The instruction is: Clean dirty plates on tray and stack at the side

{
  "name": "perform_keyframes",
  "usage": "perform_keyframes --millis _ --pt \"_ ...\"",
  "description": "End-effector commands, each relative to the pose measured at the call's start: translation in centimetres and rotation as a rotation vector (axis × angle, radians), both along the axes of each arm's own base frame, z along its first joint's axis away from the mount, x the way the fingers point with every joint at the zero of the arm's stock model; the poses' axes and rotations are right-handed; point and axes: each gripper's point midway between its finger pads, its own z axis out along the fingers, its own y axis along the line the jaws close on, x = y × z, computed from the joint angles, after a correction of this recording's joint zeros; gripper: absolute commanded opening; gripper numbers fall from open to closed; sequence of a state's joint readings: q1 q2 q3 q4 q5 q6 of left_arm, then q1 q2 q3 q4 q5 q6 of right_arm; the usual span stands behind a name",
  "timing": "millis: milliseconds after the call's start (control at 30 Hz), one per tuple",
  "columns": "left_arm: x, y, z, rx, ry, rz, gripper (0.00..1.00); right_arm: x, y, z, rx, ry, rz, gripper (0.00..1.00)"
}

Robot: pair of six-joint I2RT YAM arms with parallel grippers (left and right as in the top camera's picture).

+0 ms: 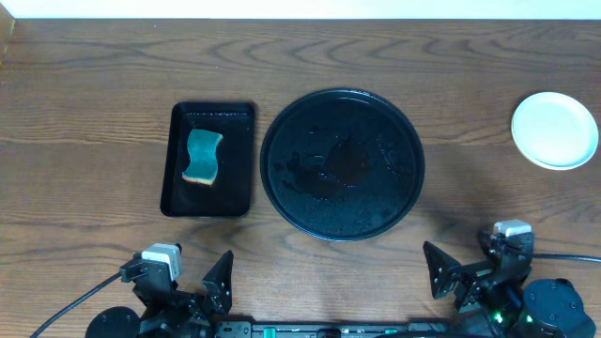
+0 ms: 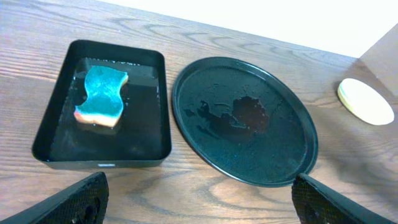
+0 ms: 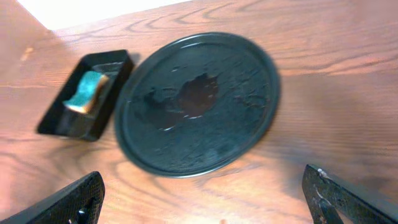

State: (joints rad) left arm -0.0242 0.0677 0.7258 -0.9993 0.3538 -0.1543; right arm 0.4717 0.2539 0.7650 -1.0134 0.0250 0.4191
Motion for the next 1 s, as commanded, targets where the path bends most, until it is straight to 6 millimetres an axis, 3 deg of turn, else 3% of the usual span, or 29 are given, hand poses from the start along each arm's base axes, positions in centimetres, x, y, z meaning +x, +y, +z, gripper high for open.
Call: perform_keyframes --millis 0,233,500,633,800,967 --pt "-0.1 -0.2 -0.2 -0.026 0.010 -0.004 0.94 -0.7 1.0 0.0 0.101 0.049 0.019 0.99" --pt "-0.3 -0.2 -0.5 -0.025 0.026 -0.003 0.94 -1.5 0.6 -1.6 0.066 0.117 0.014 0.99" --pt "-0.3 -0.2 -0.5 -0.025 0.026 -0.003 0.94 -3.7 -0.6 -4.9 -0.010 0.266 0.004 0.99" --pt "0.3 1.6 -0.5 0.073 -0.002 0.075 0.94 -4.7 -1.1 -6.0 -0.040 0.325 0.000 0.99" --pt "2.2 2.1 -0.4 0.254 -0.122 0.034 0.94 -4.8 -1.1 -6.1 -0.041 0.328 0.001 0.99" --pt "4.8 2.5 -1.9 0.333 -0.209 0.037 0.95 -4.8 -1.1 -6.1 -0.041 0.328 0.001 0.99"
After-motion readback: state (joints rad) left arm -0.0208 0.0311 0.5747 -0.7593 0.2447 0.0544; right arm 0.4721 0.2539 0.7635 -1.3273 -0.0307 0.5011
